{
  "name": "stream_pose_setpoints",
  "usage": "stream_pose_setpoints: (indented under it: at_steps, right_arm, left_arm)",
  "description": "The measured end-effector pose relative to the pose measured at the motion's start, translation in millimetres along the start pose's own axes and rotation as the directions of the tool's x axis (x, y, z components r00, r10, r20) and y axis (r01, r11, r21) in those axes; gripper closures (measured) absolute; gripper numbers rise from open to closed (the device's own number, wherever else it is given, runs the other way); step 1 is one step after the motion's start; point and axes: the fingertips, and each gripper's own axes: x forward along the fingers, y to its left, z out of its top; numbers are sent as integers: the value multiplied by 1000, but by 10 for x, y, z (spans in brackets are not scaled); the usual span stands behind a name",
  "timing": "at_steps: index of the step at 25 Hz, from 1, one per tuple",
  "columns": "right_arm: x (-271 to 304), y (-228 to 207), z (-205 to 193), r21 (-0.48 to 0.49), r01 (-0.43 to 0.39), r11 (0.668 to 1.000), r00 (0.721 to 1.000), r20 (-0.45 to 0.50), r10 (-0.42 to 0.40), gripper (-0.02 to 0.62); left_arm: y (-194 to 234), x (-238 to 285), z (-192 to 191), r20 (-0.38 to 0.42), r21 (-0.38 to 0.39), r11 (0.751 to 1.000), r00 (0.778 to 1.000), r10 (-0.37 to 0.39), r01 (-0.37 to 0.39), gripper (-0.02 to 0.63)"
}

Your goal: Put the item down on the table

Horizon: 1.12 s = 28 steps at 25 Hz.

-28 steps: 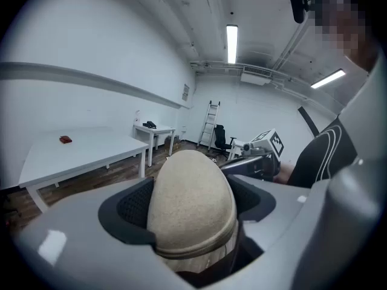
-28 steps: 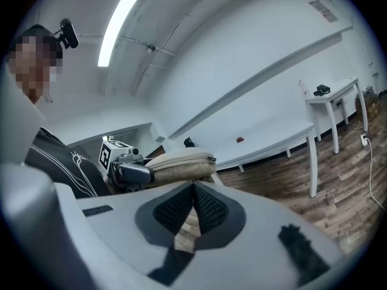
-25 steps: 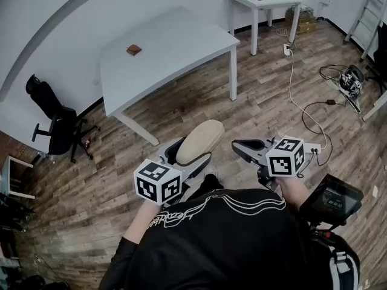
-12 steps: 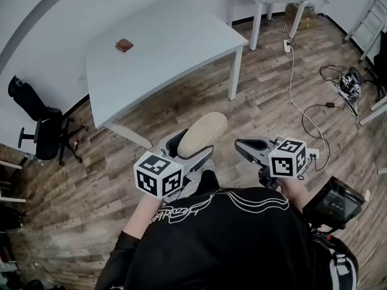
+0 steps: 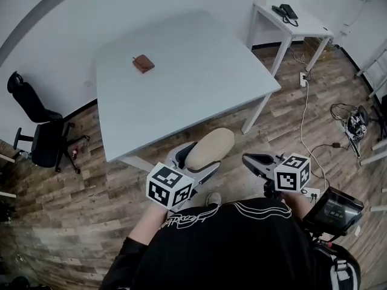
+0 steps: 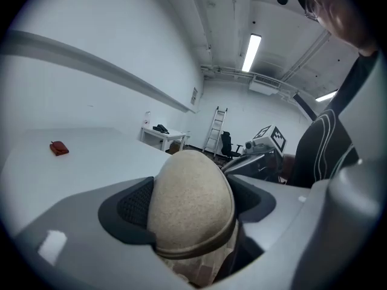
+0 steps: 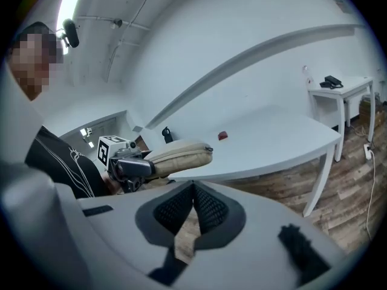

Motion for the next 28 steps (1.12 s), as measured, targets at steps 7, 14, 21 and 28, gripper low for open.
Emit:
stream_pose_setpoints:
  at_steps: [7,14,21,28]
  right_arm:
    - [448,-282,496,-47,13,999,1000,21,-12,588]
    - [537,-601,561,-17,5,1000,1000,30,-5,588]
    - [759,-1074,797,28,-26,999,999,35,25,588]
    - [1057,-1637,1055,52,-50,997,999,7,50,588]
  left_arm:
    - [572,150,241,-5,28,1000,1000,7,-7,222]
    - [784,431,334,-21,33,999,1000,18,-18,222]
    - [1117,801,390,-62,13,999,997,36,-35,222]
    - [1581,1221,479,-95,26,996,991,91,-89,222]
